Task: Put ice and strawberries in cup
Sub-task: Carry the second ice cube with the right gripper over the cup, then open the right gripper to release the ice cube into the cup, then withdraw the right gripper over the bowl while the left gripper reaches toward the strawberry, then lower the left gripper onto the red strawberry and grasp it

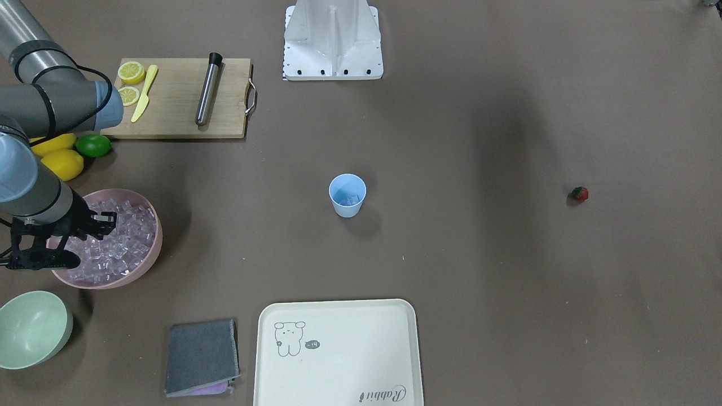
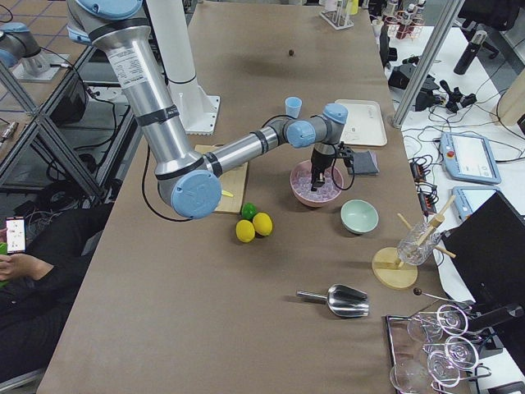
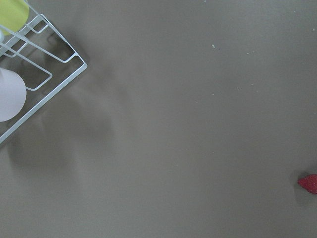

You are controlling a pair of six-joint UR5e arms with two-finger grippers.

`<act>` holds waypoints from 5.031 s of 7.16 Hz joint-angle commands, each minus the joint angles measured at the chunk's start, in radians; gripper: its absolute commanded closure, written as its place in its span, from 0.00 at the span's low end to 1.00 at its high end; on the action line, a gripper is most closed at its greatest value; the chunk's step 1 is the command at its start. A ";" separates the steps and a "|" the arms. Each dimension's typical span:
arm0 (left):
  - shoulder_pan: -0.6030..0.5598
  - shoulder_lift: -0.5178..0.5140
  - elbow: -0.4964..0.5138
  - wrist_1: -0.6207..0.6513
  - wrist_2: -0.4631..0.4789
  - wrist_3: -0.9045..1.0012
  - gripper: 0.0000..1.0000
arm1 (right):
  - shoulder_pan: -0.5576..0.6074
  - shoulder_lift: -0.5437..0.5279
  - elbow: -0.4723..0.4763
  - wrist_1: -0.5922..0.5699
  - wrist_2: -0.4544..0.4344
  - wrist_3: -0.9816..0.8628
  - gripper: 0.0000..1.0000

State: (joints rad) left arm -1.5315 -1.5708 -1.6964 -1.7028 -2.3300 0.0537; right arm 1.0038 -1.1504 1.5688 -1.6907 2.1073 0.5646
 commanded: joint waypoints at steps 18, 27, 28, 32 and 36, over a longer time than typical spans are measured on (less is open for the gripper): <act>0.016 -0.002 0.093 -0.086 0.000 0.002 0.02 | -0.409 0.376 -0.122 0.528 -0.096 0.854 0.66; 0.144 -0.051 0.003 -0.153 -0.005 -0.006 0.02 | -0.067 0.053 0.237 0.341 0.248 0.660 0.01; 0.221 -0.066 0.001 -0.169 0.000 -0.093 0.02 | -0.039 0.000 0.234 0.344 0.252 0.564 0.01; 0.411 0.040 -0.071 -0.374 0.156 -0.489 0.02 | 0.087 -0.156 0.226 0.350 0.293 0.308 0.01; 0.593 0.048 -0.031 -0.465 0.251 -0.673 0.02 | 0.087 -0.155 0.224 0.350 0.289 0.310 0.01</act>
State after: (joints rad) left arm -0.9665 -1.5232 -1.7513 -2.1525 -2.0846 -0.6046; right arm 1.0903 -1.3062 1.7939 -1.3406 2.3985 0.8735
